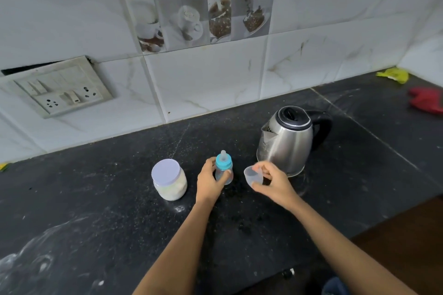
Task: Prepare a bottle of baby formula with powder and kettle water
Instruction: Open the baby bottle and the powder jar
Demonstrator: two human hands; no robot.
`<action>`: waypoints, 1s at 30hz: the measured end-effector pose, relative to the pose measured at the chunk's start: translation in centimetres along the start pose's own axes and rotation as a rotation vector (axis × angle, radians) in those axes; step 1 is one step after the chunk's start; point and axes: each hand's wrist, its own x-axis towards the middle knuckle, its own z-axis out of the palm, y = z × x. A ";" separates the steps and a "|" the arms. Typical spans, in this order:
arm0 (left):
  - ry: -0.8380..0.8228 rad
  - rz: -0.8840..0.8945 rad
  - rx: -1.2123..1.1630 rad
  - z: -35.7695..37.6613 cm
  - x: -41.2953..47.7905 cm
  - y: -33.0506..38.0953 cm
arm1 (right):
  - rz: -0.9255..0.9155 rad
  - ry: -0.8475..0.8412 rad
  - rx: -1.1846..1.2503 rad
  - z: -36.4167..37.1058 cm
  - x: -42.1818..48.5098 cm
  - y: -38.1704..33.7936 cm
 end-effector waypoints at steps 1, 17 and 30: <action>0.003 -0.004 -0.007 0.1 -0.1 0.0 | 0.015 0.017 0.011 0.2 -0.7 1.0; -0.013 -0.027 -0.007 0.4 -0.2 0.2 | -0.040 0.127 -0.307 1.3 -3.7 4.1; -0.003 0.009 -0.001 0.4 -0.1 1.3 | 0.097 0.016 -0.195 5.5 5.5 -4.7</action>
